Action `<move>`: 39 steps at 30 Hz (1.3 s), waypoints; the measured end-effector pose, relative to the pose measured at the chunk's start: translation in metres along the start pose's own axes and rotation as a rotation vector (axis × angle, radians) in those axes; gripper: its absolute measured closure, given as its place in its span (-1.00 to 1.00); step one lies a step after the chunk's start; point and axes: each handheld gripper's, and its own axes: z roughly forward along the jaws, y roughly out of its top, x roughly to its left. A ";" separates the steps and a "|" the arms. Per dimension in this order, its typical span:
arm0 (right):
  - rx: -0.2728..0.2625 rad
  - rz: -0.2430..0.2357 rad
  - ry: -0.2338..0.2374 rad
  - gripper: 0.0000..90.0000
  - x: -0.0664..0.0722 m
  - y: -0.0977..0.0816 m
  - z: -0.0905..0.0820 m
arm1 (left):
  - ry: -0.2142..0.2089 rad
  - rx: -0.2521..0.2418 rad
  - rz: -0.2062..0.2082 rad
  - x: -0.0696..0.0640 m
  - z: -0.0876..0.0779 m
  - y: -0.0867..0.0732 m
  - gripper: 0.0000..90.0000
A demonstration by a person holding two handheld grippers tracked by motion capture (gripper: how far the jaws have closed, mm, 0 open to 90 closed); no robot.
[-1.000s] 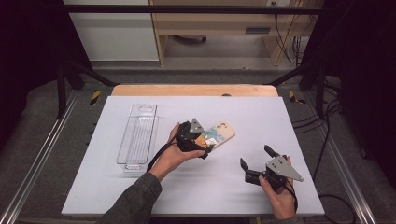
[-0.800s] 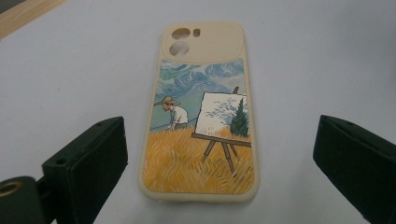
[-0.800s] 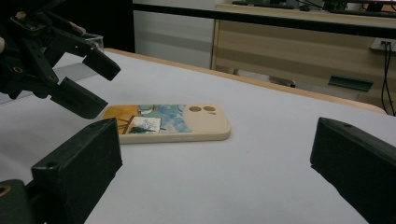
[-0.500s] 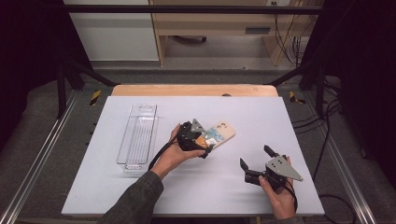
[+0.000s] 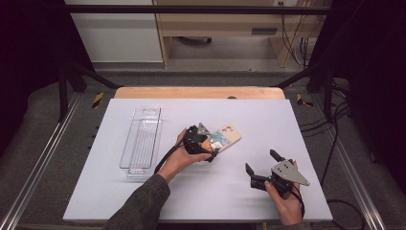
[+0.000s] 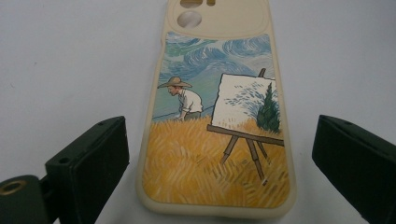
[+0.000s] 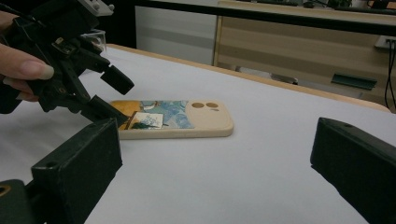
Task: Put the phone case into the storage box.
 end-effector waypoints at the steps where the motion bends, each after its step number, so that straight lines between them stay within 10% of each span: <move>1: 0.000 0.000 0.001 -0.96 0.000 0.000 0.000 | 0.002 0.003 -0.002 0.000 0.001 0.000 -0.92; 39: 0.009 0.002 0.011 -0.96 0.001 0.000 0.000 | 0.011 0.039 0.000 -0.001 0.013 -0.005 -0.82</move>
